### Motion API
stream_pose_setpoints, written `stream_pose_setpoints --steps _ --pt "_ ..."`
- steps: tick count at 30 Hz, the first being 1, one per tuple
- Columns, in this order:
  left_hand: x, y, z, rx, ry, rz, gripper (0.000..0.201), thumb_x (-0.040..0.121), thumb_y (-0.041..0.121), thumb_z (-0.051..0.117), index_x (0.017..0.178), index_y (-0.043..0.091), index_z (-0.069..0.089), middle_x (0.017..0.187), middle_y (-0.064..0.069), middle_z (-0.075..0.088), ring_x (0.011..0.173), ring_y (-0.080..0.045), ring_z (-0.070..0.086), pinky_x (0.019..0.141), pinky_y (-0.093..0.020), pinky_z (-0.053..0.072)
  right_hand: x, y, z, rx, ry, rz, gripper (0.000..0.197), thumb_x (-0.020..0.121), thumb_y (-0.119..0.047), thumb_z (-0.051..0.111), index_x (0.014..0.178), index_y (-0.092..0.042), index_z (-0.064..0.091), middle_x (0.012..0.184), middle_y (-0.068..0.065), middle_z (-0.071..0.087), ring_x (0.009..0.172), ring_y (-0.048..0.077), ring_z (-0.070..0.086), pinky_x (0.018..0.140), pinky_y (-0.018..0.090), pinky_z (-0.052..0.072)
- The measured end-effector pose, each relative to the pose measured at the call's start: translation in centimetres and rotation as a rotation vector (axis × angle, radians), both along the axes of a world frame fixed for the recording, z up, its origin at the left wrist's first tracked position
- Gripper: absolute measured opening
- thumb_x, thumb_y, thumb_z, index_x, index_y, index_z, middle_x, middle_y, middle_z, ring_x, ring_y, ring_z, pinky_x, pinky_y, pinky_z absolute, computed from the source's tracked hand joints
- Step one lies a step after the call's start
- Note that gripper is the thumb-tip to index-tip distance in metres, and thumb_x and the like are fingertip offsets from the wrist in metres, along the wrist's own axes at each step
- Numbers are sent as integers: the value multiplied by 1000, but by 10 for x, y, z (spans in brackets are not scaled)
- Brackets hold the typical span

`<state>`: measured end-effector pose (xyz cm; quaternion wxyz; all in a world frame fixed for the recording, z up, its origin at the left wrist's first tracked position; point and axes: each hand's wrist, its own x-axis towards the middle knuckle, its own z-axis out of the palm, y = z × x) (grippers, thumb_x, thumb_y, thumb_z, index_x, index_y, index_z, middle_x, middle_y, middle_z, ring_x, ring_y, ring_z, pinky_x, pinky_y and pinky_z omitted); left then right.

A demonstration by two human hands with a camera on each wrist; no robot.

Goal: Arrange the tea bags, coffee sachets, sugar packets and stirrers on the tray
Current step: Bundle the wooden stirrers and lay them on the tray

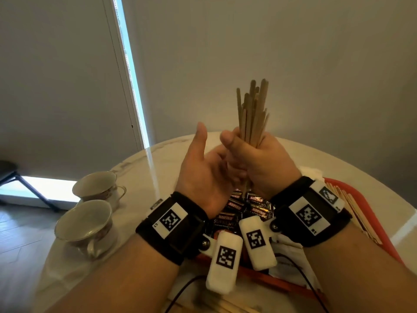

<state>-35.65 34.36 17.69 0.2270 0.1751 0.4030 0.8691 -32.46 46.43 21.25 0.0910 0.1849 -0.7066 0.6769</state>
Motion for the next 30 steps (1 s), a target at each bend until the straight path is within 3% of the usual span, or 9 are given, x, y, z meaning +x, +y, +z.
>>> stream_pose_setpoints --steps 5,8,10,14,17,21,25,28,30 --pt "-8 -31 33 -177 489 49 98 66 72 81 139 11 58 141 -11 62 138 -30 54 115 -52 43 15 8 16 497 -122 88 19 91 -25 74 83 -10 65 53 -2 55 42 14 50 42 26 43" --pt "-6 -40 43 -319 710 -27 65 73 59 84 123 19 70 146 -7 62 140 -25 54 112 -49 44 21 0 22 601 -154 210 13 90 -19 75 99 -13 68 59 -2 61 46 11 55 44 20 45" --pt "1 -38 46 -339 743 -33 31 82 55 76 92 26 80 138 -12 67 134 -26 60 106 -47 46 22 -1 23 507 -185 282 23 89 -13 75 108 -19 66 59 2 59 44 11 53 42 20 43" --pt "7 -26 47 -188 695 44 53 104 42 54 58 16 59 113 -21 75 128 -37 64 107 -57 49 19 8 28 246 -320 282 38 80 -26 81 100 1 64 60 6 60 46 15 55 44 23 47" --pt "0 -21 59 22 572 114 58 110 31 38 56 14 49 97 -18 76 125 -40 65 104 -50 54 17 17 33 -74 -404 223 41 83 -44 70 100 -7 71 79 12 69 57 17 63 46 22 52" --pt "-6 -15 73 79 561 266 57 111 32 37 59 14 49 94 -13 76 122 -38 68 114 -49 44 11 20 32 -523 -496 81 57 91 -62 56 100 -8 74 96 15 70 66 19 67 49 21 54" --pt "-2 -3 66 -73 649 378 56 107 40 50 68 0 59 104 -14 77 117 -44 67 114 -57 42 9 13 30 -468 -444 -15 56 91 -64 56 104 -11 70 85 7 67 57 12 56 41 18 42" --pt "1 -5 68 -214 775 460 40 96 57 55 66 37 72 108 -35 67 111 -55 61 107 -59 48 6 15 26 -341 -418 -120 47 92 -56 61 104 -11 66 75 1 61 50 8 44 37 18 33" --pt "1 -6 67 -238 814 484 32 96 53 54 79 39 77 96 -35 65 99 -47 67 103 -50 55 4 13 22 -352 -384 -136 40 90 -47 66 103 -10 62 71 1 56 48 7 39 36 18 30"
